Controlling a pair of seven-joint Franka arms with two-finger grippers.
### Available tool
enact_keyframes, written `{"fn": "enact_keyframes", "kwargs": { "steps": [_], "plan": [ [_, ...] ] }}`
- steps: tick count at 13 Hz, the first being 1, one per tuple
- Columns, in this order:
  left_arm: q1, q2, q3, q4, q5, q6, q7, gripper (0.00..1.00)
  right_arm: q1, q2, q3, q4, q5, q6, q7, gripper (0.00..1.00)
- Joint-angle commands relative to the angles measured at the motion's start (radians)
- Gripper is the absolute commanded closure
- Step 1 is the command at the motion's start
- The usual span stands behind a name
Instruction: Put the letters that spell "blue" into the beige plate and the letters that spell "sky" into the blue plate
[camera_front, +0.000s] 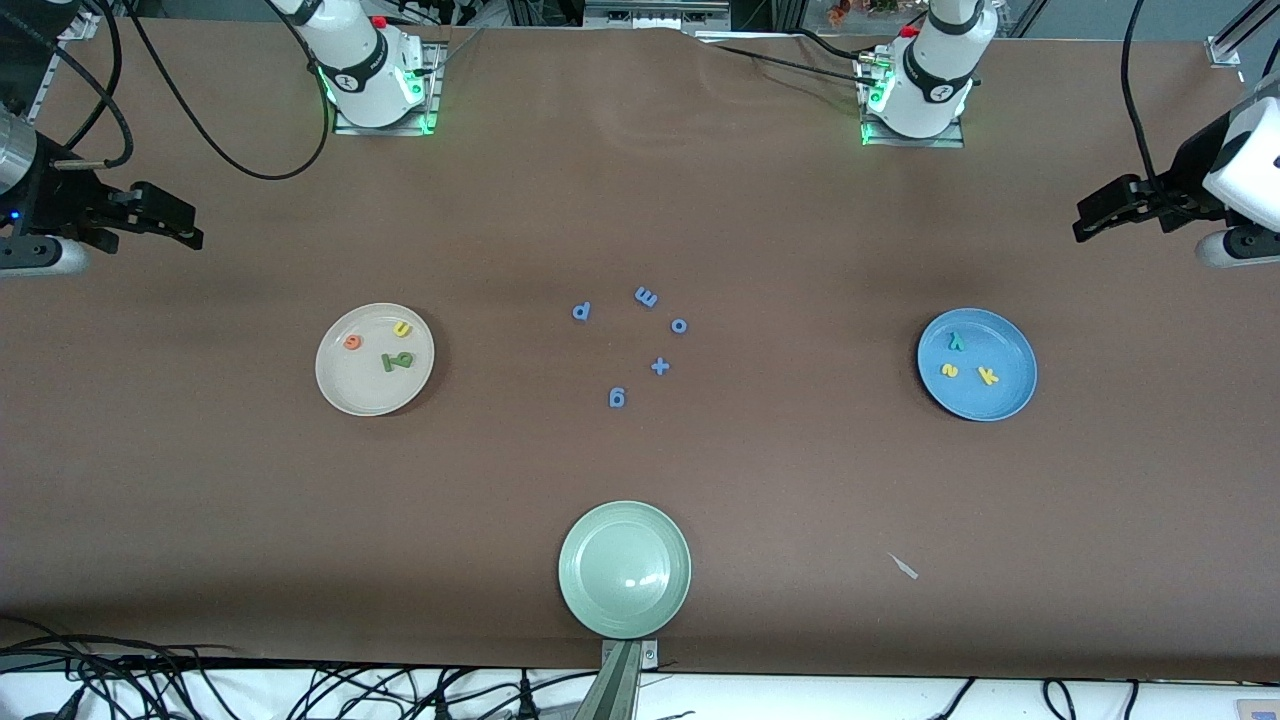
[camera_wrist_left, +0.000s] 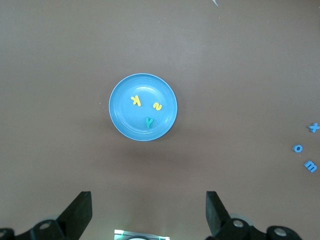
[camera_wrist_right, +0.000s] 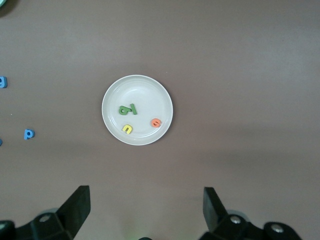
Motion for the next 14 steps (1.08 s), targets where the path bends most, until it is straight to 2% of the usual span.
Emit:
{"fn": "enact_keyframes", "kwargs": {
  "steps": [1, 14],
  "plan": [
    [-0.005, 0.018, -0.001, 0.036, 0.023, -0.022, 0.019, 0.0, -0.018, 0.022, 0.016, 0.03, -0.013, -0.025, 0.001, 0.0],
    [-0.005, 0.019, -0.001, 0.036, 0.024, -0.022, 0.022, 0.0, -0.018, 0.062, 0.016, 0.052, -0.02, -0.013, -0.022, 0.0]
  ]
}}
